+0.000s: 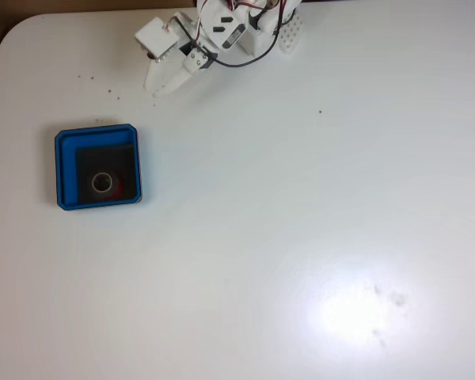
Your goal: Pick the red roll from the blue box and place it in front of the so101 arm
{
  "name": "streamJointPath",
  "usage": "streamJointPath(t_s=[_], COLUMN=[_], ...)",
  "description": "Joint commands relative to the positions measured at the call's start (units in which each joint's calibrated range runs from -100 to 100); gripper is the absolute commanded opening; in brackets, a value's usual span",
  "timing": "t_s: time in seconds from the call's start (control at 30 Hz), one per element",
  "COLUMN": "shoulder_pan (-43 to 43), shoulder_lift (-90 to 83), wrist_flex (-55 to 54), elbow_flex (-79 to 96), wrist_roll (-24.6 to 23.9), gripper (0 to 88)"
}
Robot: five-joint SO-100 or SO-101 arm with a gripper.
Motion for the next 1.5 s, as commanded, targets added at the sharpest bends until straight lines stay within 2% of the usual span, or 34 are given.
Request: streamJointPath(t_s=[0.0,0.5,0.77,1.13,1.47], shoulder_pan=[-2.29,-1.90,0.64,1.33,1.62], shoulder_lift=[15.88,61.86,79.17,96.06,103.67], wrist_flex=[-0.83,-0.74,-0.08,25.49,27.64], elbow_flex=[-15.32,-62.76,-77.14,-103.82,-110.11], wrist_roll=[-0.17,-0.26,0.09,-0.08,-0.08], gripper=[1.0,1.0,1.0,1.0,2.9])
